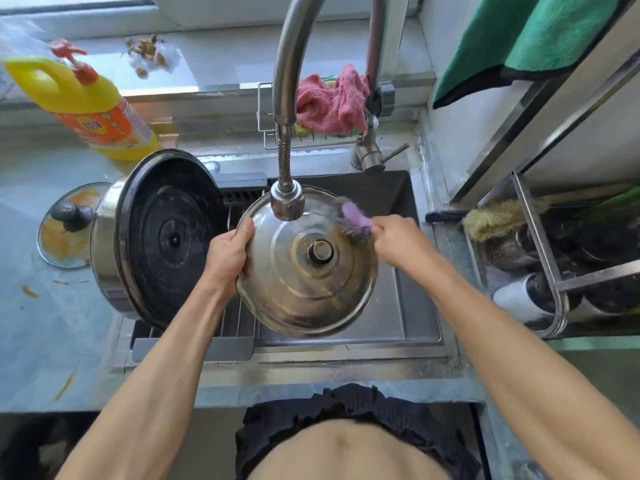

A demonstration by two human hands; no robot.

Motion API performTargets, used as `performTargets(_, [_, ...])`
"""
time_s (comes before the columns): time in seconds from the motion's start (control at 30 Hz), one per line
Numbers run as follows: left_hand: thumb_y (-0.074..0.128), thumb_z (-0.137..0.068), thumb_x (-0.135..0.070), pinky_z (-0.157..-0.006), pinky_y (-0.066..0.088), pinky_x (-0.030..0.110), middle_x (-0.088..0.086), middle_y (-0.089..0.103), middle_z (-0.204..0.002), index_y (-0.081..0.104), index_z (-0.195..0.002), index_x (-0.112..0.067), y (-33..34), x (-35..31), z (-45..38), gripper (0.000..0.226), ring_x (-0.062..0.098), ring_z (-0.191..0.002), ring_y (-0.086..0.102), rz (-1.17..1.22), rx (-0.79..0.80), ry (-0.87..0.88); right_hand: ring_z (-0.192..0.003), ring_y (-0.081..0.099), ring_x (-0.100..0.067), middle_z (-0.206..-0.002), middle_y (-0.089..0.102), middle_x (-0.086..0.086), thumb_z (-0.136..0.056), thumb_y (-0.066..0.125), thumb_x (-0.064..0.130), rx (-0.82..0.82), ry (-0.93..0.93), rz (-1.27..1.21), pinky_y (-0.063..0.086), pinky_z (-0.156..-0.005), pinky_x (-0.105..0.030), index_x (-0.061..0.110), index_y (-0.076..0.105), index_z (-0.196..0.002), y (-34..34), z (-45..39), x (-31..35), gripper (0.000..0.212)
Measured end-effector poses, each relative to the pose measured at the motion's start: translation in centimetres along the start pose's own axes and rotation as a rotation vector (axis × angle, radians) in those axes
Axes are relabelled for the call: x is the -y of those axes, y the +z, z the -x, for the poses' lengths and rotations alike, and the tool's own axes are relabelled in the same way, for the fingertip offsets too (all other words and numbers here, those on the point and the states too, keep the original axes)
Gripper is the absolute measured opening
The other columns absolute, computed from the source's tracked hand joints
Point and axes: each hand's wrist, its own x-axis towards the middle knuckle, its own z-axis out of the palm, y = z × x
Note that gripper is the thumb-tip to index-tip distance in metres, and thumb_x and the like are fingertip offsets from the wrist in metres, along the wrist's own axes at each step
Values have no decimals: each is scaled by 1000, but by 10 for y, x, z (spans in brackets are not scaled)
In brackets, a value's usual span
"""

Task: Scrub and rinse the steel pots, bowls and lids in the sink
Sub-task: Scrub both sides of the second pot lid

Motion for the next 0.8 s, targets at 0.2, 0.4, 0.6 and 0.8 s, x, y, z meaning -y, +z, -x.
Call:
performTargets(0.2, [63, -99, -39, -61, 48, 33, 17, 65, -82, 67, -98, 15, -1, -3, 1, 54, 24, -70, 57, -72, 43, 71, -85, 60, -35, -101, 66, -12, -99, 42, 28, 10, -109, 39, 50, -71, -39, 29, 60, -114, -4, 3, 18, 24])
performTargets(0.4, [62, -100, -34, -58, 43, 32, 14, 63, -70, 69, -78, 6, 0, -8, 2, 46, 21, -65, 54, -191, 120, 176, -93, 61, -41, -103, 64, -18, -100, 42, 26, -20, -236, 104, 42, -68, -39, 26, 55, -121, -3, 13, 43, 25])
performTargets(0.6, [60, -101, -35, -49, 34, 25, 0, 53, -57, 60, -67, 5, 3, -9, 3, 53, 12, -55, 45, -241, 125, 225, -88, 62, -40, -99, 65, -17, -96, 44, 19, -25, -264, 86, 39, -66, -38, 26, 52, -119, 1, 20, 55, 25])
performTargets(0.8, [60, -101, -33, -52, 48, 26, 10, 64, -71, 69, -79, -1, 1, -3, 5, 40, 16, -60, 55, -4, 27, 122, -85, 60, -38, -98, 65, -16, -100, 39, 24, -64, 0, -48, 42, -65, -37, 24, 54, -105, 4, 3, 15, 16])
